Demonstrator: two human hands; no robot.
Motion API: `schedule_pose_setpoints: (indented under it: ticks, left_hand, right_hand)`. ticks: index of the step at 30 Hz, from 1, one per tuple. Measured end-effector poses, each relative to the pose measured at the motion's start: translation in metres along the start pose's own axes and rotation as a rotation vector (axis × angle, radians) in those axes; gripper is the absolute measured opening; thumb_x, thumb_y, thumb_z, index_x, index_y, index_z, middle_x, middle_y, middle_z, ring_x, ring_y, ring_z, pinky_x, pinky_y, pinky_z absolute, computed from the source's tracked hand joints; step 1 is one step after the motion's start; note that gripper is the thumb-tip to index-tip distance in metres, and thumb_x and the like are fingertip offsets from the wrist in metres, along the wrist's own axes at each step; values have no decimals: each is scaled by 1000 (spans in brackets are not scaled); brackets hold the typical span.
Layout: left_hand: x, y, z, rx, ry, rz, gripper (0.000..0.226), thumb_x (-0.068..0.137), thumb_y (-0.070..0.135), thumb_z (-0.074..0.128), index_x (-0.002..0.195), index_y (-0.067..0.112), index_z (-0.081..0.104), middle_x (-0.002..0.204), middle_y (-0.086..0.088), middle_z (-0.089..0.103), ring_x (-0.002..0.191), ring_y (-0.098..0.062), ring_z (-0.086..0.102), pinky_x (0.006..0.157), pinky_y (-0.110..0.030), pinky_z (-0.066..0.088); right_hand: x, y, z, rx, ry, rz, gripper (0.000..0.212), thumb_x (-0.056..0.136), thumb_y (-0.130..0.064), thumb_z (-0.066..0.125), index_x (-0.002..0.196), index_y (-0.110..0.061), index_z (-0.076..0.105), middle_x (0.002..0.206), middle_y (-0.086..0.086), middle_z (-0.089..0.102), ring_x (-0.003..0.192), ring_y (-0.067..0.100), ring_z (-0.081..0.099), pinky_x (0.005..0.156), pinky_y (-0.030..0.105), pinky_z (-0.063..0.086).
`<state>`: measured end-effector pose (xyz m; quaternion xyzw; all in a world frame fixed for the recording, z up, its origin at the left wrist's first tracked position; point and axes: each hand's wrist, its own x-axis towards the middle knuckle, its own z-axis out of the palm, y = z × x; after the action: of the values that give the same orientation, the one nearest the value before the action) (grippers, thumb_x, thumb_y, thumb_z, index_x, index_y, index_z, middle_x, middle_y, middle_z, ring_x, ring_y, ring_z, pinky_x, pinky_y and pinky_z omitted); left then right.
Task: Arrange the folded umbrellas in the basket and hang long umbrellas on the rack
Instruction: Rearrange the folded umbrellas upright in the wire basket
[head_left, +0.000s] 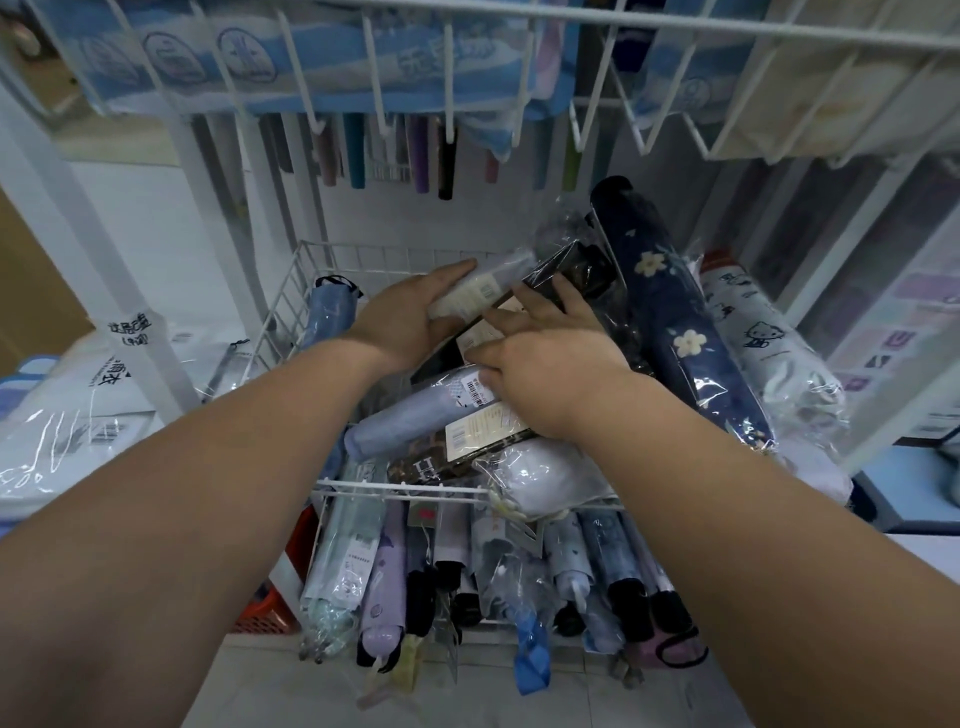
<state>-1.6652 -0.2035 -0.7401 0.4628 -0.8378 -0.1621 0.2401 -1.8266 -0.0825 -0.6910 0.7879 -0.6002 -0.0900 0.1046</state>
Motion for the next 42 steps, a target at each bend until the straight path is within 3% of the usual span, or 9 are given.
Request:
schedule_pose_setpoints:
  ticks: [8, 14, 17, 21, 24, 27, 30, 35, 42]
  left_hand:
    - [1, 4, 0, 15, 18, 35, 69, 93, 31, 68, 153, 36, 35, 132, -17, 59, 118, -35, 58, 100, -43, 48]
    - [-5, 25, -22, 54, 199, 81, 65, 95, 36, 66, 153, 40, 36, 121, -13, 57, 113, -32, 55, 96, -40, 47]
    - [-10, 36, -42, 139, 157, 31, 67, 95, 38, 66, 153, 44, 34, 128, -11, 56, 117, -30, 54, 98, -35, 46]
    - [-33, 27, -55, 203, 83, -92, 70, 94, 39, 66, 153, 42, 30, 138, -11, 57, 119, -33, 58, 101, -42, 48]
    - [-51, 12, -60, 115, 128, -197, 70, 95, 33, 66, 154, 39, 30, 145, -6, 56, 124, -31, 58, 100, -33, 47]
    - [-64, 2, -62, -1, 224, -240, 67, 94, 29, 68, 153, 35, 35, 149, 1, 53, 130, -26, 55, 98, -24, 40]
    - [-74, -3, -58, -62, 248, -270, 68, 92, 29, 71, 151, 37, 39, 148, 2, 55, 127, -25, 57, 101, -25, 44]
    - [-79, -8, -50, -109, 255, -331, 65, 90, 31, 72, 148, 40, 43, 143, -2, 58, 119, -26, 61, 96, -26, 49]
    - [-76, -4, -47, -183, 258, -374, 64, 91, 30, 71, 148, 41, 43, 144, 2, 57, 121, -23, 60, 93, -21, 45]
  right_hand:
    - [2, 3, 5, 21, 4, 18, 41, 107, -45, 30, 147, -51, 38, 168, -6, 16, 156, 26, -2, 122, 54, -12]
    - [0, 2, 2, 30, 5, 15, 41, 107, -44, 31, 146, -50, 41, 168, -7, 18, 156, 25, -3, 122, 55, -13]
    - [1, -1, 0, -7, -4, 12, 41, 105, -40, 39, 145, -49, 43, 168, -5, 19, 156, 28, 0, 122, 58, -11]
    - [9, -7, -5, -51, -37, -48, 54, 97, -65, 36, 147, -46, 43, 165, 2, 27, 154, 35, 5, 118, 66, -11]
    - [23, -21, -5, -147, -120, -137, 72, 85, -80, 36, 149, -47, 37, 163, 4, 30, 153, 41, 6, 115, 70, -10]
    - [39, -32, -4, -184, -186, -163, 72, 84, -83, 34, 147, -49, 39, 159, 5, 37, 151, 43, 14, 115, 70, -9]
    - [44, -30, -8, -177, -235, -150, 68, 86, -82, 33, 143, -46, 45, 146, 6, 49, 140, 40, 34, 116, 69, 0]
    - [45, -25, -12, -274, -154, -117, 73, 86, -81, 38, 139, -33, 54, 138, 11, 49, 127, 35, 44, 110, 55, 25]
    - [41, -11, -15, -272, -263, -67, 70, 80, -84, 41, 138, -44, 48, 132, 7, 53, 123, 35, 47, 108, 60, 26]
